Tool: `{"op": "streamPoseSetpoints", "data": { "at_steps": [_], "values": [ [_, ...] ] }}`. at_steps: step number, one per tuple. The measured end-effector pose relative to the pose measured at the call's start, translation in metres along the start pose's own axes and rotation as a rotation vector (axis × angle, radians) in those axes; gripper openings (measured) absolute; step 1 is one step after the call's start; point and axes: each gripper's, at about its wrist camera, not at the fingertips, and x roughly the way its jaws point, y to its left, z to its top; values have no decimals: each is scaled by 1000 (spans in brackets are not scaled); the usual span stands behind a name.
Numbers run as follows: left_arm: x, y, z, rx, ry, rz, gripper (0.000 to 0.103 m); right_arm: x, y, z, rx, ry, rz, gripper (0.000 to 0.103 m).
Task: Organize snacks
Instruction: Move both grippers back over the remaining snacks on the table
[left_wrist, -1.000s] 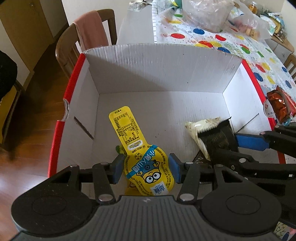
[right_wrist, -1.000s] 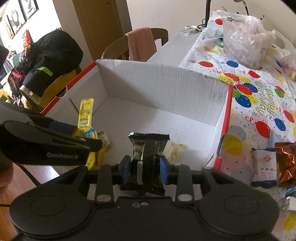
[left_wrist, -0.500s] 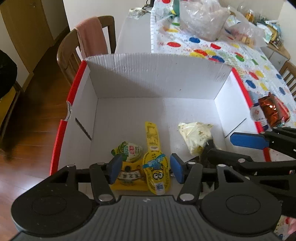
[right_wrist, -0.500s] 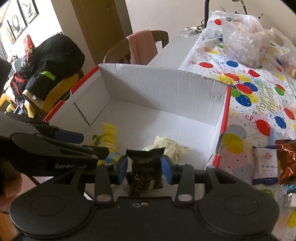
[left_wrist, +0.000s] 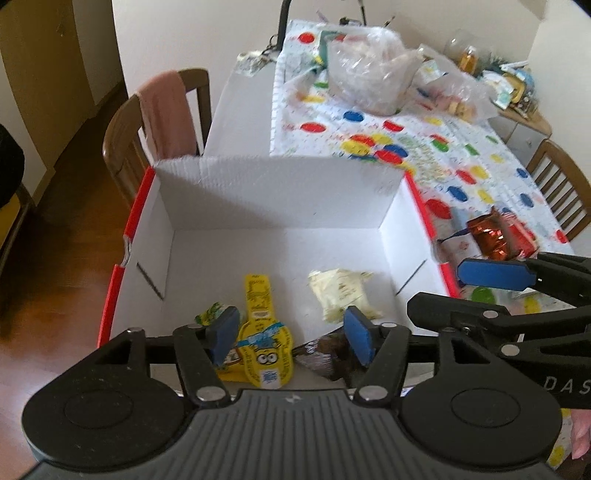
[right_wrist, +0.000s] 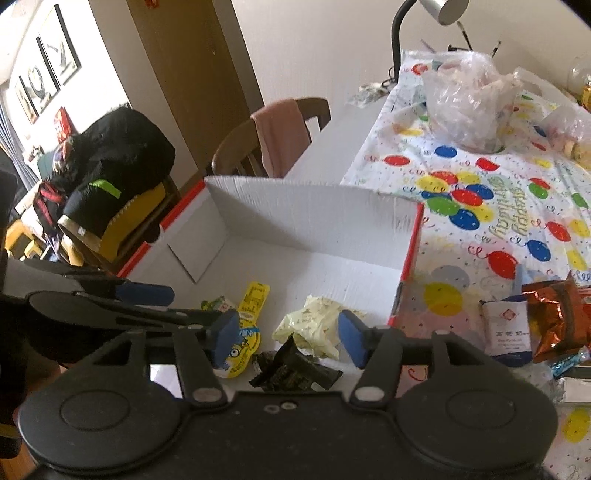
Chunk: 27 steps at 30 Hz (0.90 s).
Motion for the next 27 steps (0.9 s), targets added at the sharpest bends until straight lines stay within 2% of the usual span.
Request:
{"op": "streamPoseSetpoints", "data": {
  "at_steps": [5, 13, 20, 24, 27],
  "values": [
    [-14, -17, 3, 13, -40, -31, 66, -21, -9, 0, 21, -40, 15, 66],
    [-22, -56, 6, 50, -79, -62, 73, -55, -33, -5, 61, -102, 5, 77],
    [-13, -96, 6, 57, -71, -106, 77, -80, -68, -17, 101, -129, -7, 88],
    [-2, -120, 4, 53, -59, -120, 78, -94, -91, -27, 112, -141, -34, 89],
    [8, -139, 3, 44, -39, -133, 78, -104, -111, -34, 124, -150, -59, 103]
  ]
}}
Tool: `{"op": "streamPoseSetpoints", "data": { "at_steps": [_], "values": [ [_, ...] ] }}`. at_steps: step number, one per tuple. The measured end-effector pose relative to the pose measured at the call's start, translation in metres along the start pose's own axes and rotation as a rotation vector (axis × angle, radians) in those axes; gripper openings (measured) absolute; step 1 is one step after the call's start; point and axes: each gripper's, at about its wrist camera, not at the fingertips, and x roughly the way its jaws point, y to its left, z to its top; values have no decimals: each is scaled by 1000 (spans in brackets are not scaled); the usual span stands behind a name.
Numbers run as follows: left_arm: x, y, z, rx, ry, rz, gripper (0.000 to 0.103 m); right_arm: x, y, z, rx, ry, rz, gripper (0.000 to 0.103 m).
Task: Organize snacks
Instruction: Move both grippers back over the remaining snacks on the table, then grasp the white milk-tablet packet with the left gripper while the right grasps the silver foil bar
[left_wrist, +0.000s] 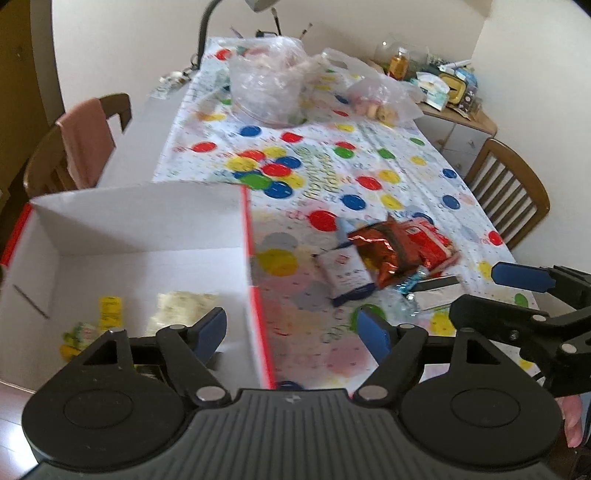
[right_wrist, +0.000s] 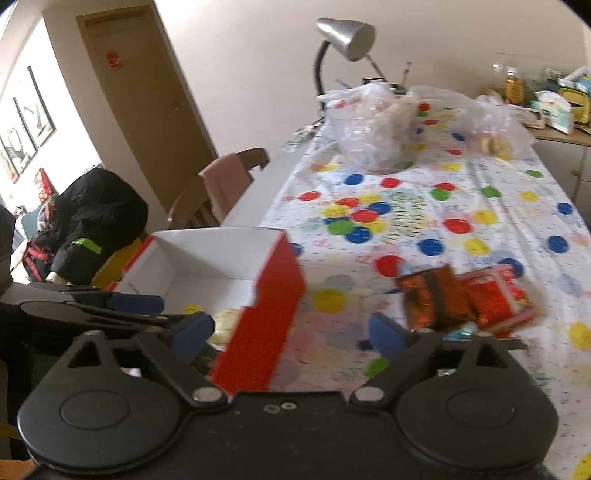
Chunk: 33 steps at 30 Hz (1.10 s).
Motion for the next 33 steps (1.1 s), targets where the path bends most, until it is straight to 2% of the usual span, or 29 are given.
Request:
{"op": "streamPoseSetpoints", "data": {
  "at_steps": [8, 13, 19, 26, 33],
  "values": [
    [41, -39, 6, -25, 48, 18, 78, -17, -60, -8, -28, 9, -57, 103],
    [69, -50, 14, -77, 86, 43, 78, -14, -96, -15, -91, 61, -49, 103],
    [102, -52, 26, -158, 128, 73, 78, 3, -133, -26, -169, 140, -21, 103],
    [140, -44, 41, -303, 187, 92, 78, 32, -164, -25, -267, 225, 5, 101],
    [173, -45, 57, -347, 238, 121, 78, 64, -180, -20, -371, 298, 29, 97]
  ]
}}
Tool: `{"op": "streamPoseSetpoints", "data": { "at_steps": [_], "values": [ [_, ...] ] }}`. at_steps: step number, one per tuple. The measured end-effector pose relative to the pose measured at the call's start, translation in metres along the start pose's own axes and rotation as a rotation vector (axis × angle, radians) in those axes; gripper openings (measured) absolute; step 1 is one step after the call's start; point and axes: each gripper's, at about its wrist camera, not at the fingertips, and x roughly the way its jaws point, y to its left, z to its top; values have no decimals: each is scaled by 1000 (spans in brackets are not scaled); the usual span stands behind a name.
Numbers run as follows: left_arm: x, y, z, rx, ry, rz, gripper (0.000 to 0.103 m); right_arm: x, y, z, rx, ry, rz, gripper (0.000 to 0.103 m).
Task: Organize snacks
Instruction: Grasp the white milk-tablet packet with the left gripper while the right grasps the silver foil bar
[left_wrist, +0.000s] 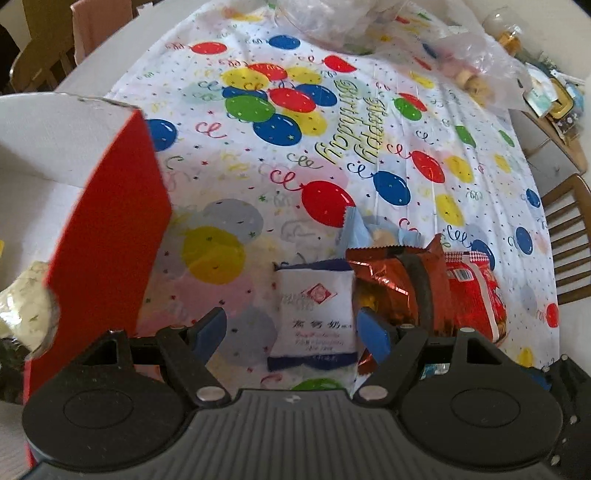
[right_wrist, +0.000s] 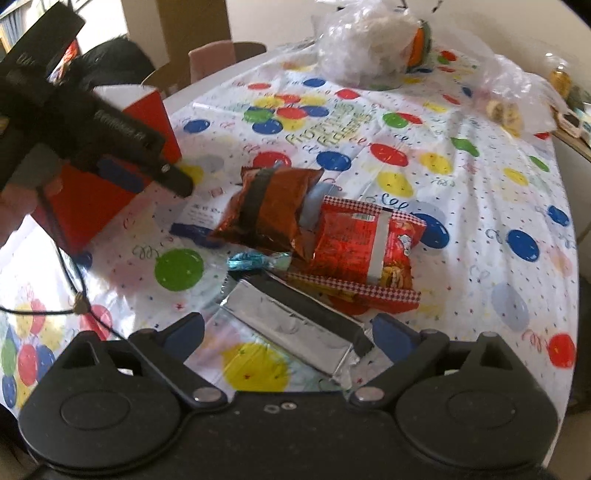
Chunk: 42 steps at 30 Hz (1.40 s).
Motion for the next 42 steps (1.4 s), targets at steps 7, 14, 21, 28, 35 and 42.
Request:
{"op": "streamPoseSetpoints", "data": {
  "at_steps": [7, 14, 21, 28, 35, 42],
  "values": [
    [23, -10, 12, -1, 60, 22, 78, 21, -4, 5, -108, 58, 33, 94],
    [34, -13, 17, 0, 74, 42, 78, 32, -14, 8, -131, 79, 56, 92],
    [36, -23, 13, 73, 73, 89, 77, 34, -17, 3, -109, 91, 94, 80],
    [35, -33, 7, 161, 50, 139, 62, 25, 3, -11, -158, 132, 156, 76],
    [32, -33, 1, 200, 32, 142, 50, 25, 19, -6, -118, 79, 96, 61],
    [26, -24, -4, 182, 31, 111, 47, 32, 30, -9, -133, 98, 45, 47]
  ]
}}
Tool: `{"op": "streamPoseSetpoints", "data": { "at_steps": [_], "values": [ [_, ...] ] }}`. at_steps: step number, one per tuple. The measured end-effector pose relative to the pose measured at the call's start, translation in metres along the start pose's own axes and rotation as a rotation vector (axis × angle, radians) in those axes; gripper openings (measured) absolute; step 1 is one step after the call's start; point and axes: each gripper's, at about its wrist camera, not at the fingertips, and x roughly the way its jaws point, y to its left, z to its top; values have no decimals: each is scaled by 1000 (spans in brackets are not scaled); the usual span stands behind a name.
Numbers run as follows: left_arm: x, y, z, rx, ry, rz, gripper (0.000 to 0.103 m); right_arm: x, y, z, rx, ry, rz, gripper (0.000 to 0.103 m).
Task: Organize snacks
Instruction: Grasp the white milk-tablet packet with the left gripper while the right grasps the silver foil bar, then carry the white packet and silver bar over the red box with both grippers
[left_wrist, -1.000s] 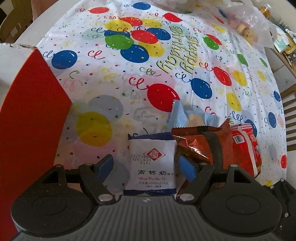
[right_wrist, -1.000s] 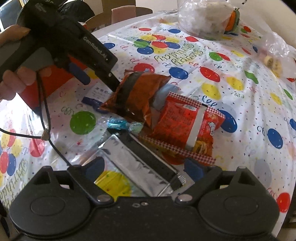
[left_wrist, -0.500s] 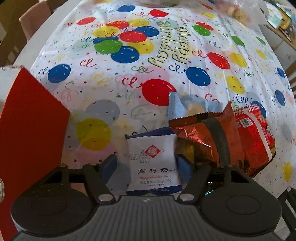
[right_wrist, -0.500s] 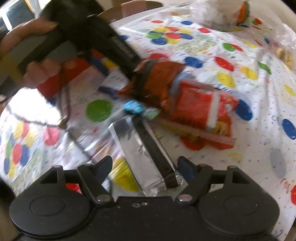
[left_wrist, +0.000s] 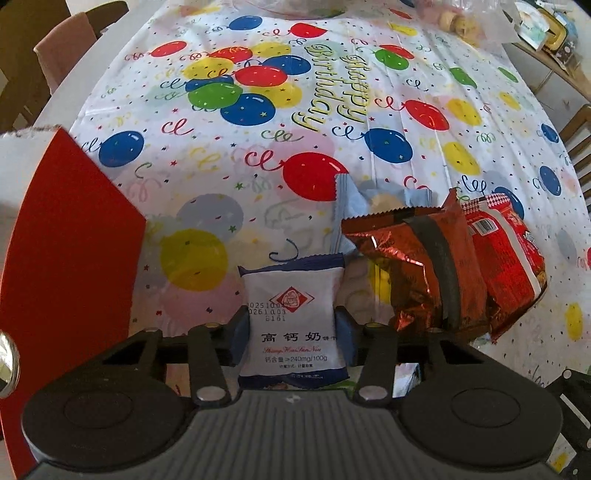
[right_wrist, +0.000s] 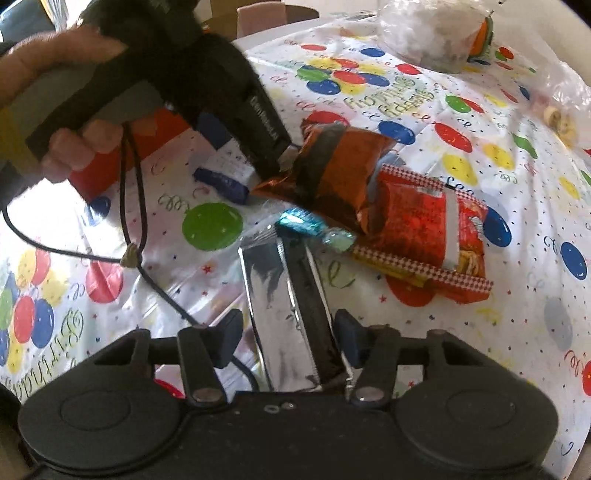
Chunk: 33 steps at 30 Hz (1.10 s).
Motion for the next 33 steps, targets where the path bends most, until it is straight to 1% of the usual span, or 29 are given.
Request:
{"op": "streamPoseSetpoints", "data": {
  "at_steps": [2, 7, 13, 18, 20, 26, 29, 33],
  "values": [
    [-4, 3, -3, -5, -5, -12, 47, 1, 4, -2, -18, -3, -32, 45],
    [-15, 15, -15, -16, 0, -36, 47, -2, 8, -3, -3, 2, -35, 43],
    [-35, 30, -34, -36, -4, -84, 47, -15, 15, -8, 63, 4, 34, 42],
    [-53, 44, -49, -46, -11, -115, 47, -30, 24, -15, 157, -10, 75, 42],
    [-62, 49, -54, -47, -11, -127, 47, -36, 25, -18, 221, -19, 111, 42],
    [-95, 59, -68, -15, -60, -169, 47, -58, 38, -20, 311, -80, 80, 42],
    [-114, 62, -75, 25, -99, -179, 47, -71, 47, -17, 346, -115, 59, 42],
    [-134, 71, -80, 49, -130, -196, 47, -86, 60, -9, 382, -153, 32, 42]
  ]
}}
